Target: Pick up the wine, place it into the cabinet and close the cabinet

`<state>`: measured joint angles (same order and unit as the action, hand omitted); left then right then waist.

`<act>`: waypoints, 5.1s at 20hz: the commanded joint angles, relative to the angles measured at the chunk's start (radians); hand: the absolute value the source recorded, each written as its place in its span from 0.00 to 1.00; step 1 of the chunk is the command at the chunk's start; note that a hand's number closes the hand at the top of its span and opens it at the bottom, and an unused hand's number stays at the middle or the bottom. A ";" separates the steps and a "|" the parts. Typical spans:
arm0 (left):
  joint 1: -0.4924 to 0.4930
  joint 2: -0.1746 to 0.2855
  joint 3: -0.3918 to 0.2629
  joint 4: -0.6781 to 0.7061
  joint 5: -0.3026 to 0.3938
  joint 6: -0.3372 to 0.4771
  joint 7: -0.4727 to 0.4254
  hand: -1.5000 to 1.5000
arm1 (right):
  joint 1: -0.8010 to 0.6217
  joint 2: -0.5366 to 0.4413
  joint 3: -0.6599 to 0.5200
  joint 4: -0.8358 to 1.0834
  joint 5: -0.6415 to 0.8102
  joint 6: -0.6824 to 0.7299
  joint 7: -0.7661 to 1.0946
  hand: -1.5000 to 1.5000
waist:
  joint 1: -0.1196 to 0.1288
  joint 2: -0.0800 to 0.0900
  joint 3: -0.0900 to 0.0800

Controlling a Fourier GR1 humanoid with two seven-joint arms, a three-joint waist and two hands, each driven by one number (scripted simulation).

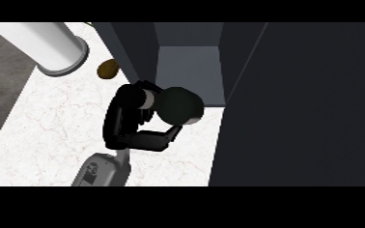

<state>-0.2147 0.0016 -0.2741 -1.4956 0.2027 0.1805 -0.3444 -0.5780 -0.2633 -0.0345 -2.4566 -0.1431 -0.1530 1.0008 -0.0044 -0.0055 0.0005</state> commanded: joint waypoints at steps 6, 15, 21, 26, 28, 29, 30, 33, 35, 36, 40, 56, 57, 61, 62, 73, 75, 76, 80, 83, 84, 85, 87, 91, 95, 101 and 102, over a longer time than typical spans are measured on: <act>-0.235 -0.002 -0.011 -0.036 -0.008 0.193 0.253 1.00 | 0.001 -0.006 -0.014 -0.112 -0.087 -0.005 0.079 0.00 | -0.006 0.002 -0.001; -0.419 -0.002 -0.033 0.118 0.022 0.364 0.280 1.00 | 0.007 -0.018 -0.084 -0.071 -0.132 0.024 0.039 0.00 | -0.011 0.005 0.000; -0.516 -0.001 -0.027 0.237 -0.053 0.371 0.256 1.00 | 0.039 0.028 0.018 -0.077 -0.030 0.011 0.014 0.00 | -0.007 0.005 0.000; -0.488 0.016 -0.019 0.308 -0.064 0.345 0.174 1.00 | 0.040 -0.021 -0.081 -0.105 -0.122 0.047 0.046 0.00 | -0.008 0.004 0.000; -0.558 -0.001 -0.019 0.382 -0.044 0.370 0.174 1.00 | 0.021 0.026 0.013 -0.069 -0.045 0.016 0.013 0.00 | -0.008 0.005 -0.001; -0.569 0.030 0.015 0.357 -0.044 0.341 0.205 1.00 | 0.027 -0.011 -0.028 -0.139 -0.092 0.017 0.102 0.00 | -0.011 0.002 -0.001; -0.517 -0.001 -0.049 0.390 -0.038 0.381 0.131 1.00 | 0.087 0.014 -0.030 -0.099 -0.093 0.051 -0.001 0.00 | -0.011 0.006 0.000; -0.552 -0.001 -0.032 0.530 0.043 0.350 0.013 1.00 | -0.001 0.015 -0.032 -0.025 -0.074 0.024 0.002 0.00 | -0.018 0.009 -0.001; -0.538 -0.001 -0.047 0.525 0.035 0.364 0.004 1.00 | 0.082 0.033 -0.011 -0.094 -0.085 0.053 -0.024 0.00 | -0.016 0.008 0.000; -0.542 -0.001 -0.062 0.564 0.069 0.380 -0.041 1.00 | 0.002 0.009 -0.043 -0.044 -0.101 0.034 0.015 0.00 | -0.019 0.008 -0.001; -0.552 -0.002 -0.040 0.653 0.127 0.340 -0.103 1.00 | 0.016 -0.005 -0.118 -0.022 -0.165 0.071 -0.016 0.00 | -0.027 0.011 -0.001; -0.655 -0.002 -0.128 0.926 0.236 0.430 -0.227 1.00 | -0.010 0.020 -0.059 -0.012 -0.124 0.070 -0.009 0.00 | -0.031 0.012 -0.001; -0.616 -0.002 -0.135 0.901 0.242 0.431 -0.261 1.00 | 0.028 0.029 -0.065 -0.002 -0.109 0.079 -0.045 0.00 | -0.022 0.010 -0.001; -0.582 -0.002 -0.169 0.930 0.343 0.442 -0.369 1.00 | -0.030 0.014 -0.068 -0.024 -0.132 0.057 0.022 0.00 | -0.047 0.013 -0.002; -0.649 -0.002 -0.097 0.998 0.330 0.394 -0.363 1.00 | -0.013 0.010 -0.093 -0.014 -0.161 0.080 -0.003 0.00 | -0.040 0.014 -0.001; -0.780 0.004 0.043 1.222 0.378 0.264 -0.391 1.00 | 0.037 0.028 -0.091 0.002 -0.157 0.106 -0.051 0.00 | -0.032 0.015 -0.001; -0.800 -0.001 0.030 1.231 0.414 0.284 -0.405 1.00 | 0.013 0.050 -0.046 0.000 -0.133 0.085 -0.037 0.00 | -0.060 0.021 -0.002; -0.819 0.002 0.070 1.288 0.395 0.253 -0.416 1.00 | 0.080 0.071 -0.030 -0.025 -0.109 0.100 -0.081 0.00 | -0.056 0.025 -0.001; -0.864 0.018 0.071 1.332 0.368 0.306 -0.433 1.00 | -0.012 0.044 -0.061 0.028 -0.117 0.078 -0.045 0.00 | -0.048 0.021 -0.002; -0.902 0.016 0.072 1.380 0.355 0.400 -0.430 1.00 | -0.005 0.079 0.018 -0.002 -0.074 0.062 -0.039 0.00 | -0.069 0.028 -0.002; -0.893 -0.001 0.046 1.385 0.340 0.426 -0.420 1.00 | 0.000 0.042 -0.063 0.031 -0.132 0.103 -0.070 0.00 | -0.068 0.026 -0.001; -0.922 0.019 0.057 1.413 0.340 0.388 -0.376 1.00 | -0.010 0.062 -0.013 -0.012 -0.101 0.072 -0.034 0.00 | -0.072 0.028 -0.002; -0.903 0.060 0.055 1.421 0.331 0.357 -0.397 1.00 | -0.026 0.050 -0.011 -0.017 -0.102 0.070 -0.009 0.00 | -0.072 0.028 -0.002; -0.945 0.038 0.057 1.447 0.325 0.381 -0.353 1.00 | -0.021 0.061 -0.012 0.043 -0.109 0.102 -0.079 0.00 | -0.084 0.040 -0.002; -0.936 0.029 0.065 1.468 0.327 0.430 -0.357 1.00 | -0.017 0.057 -0.018 0.041 -0.095 0.106 -0.087 0.00 | -0.091 0.043 -0.002; -0.906 0.025 0.109 1.446 0.365 0.357 -0.357 1.00 | -0.016 0.069 -0.012 0.003 -0.125 0.099 -0.063 0.00 | -0.104 0.045 -0.003; -0.902 0.000 0.133 1.418 0.389 0.356 -0.375 1.00 | -0.017 0.082 -0.004 0.029 -0.107 0.091 -0.078 0.00 | -0.096 0.043 -0.003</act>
<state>-1.1321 0.0212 -0.1851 -0.0464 0.5506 0.5688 -0.7041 -0.6118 -0.1961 -0.0425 -2.3949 -0.2197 -0.0597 0.9237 -0.0972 0.0350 -0.0016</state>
